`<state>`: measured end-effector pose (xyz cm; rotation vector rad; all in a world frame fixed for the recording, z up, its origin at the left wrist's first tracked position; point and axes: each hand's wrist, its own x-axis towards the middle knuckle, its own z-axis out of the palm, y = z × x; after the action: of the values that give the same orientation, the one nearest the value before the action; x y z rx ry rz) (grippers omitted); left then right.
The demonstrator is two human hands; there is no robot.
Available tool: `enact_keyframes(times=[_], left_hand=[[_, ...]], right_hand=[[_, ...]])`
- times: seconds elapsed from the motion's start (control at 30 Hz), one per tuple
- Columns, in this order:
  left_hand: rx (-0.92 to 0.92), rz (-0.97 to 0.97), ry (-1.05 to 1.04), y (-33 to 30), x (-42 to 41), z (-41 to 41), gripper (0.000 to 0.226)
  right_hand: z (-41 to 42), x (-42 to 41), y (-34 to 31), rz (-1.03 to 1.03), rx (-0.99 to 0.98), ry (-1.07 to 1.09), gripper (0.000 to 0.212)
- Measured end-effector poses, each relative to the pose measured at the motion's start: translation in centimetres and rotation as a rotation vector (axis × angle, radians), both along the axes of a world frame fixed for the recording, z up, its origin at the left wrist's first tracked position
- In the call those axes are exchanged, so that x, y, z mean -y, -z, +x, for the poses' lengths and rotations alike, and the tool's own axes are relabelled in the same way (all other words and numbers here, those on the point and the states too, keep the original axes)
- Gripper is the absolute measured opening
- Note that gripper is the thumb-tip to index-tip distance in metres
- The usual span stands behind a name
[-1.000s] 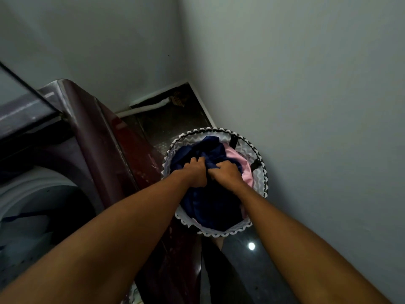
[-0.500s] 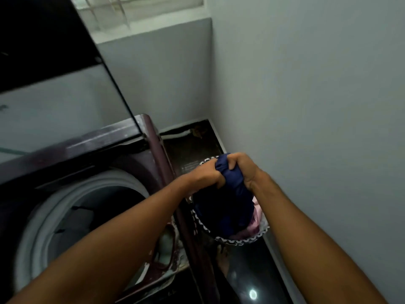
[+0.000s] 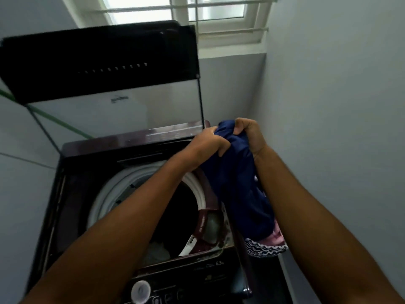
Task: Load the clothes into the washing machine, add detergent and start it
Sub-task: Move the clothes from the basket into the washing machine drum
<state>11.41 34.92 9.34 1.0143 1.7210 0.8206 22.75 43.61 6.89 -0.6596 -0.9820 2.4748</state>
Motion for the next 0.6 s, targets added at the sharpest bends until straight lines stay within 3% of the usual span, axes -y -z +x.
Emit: enact_keyframes(times=[0.13, 0.2, 0.4, 0.6], left_hand=[[-0.030, 0.004, -0.055, -1.6, 3.4, -4.9, 0.039], [-0.081, -0.009, -0.077, -1.9, 5.1, -7.5, 0.031], [-0.313, -0.106, -0.098, -0.6, 11.0, -12.5, 0.040], [-0.415, -0.257, 0.005, 5.6, 14.4, -13.5, 0.049]], right_hand=[[-4.9, 3.6, -1.4, -0.017, 0.011, -0.044, 0.039], [-7.1, 5.4, -1.5, -0.020, 0.031, -0.076, 0.043], [-11.8, 10.5, 0.7, -0.036, 0.245, -0.091, 0.038], [-12.6, 12.8, 5.9, 0.216, 0.592, -0.131, 0.027]])
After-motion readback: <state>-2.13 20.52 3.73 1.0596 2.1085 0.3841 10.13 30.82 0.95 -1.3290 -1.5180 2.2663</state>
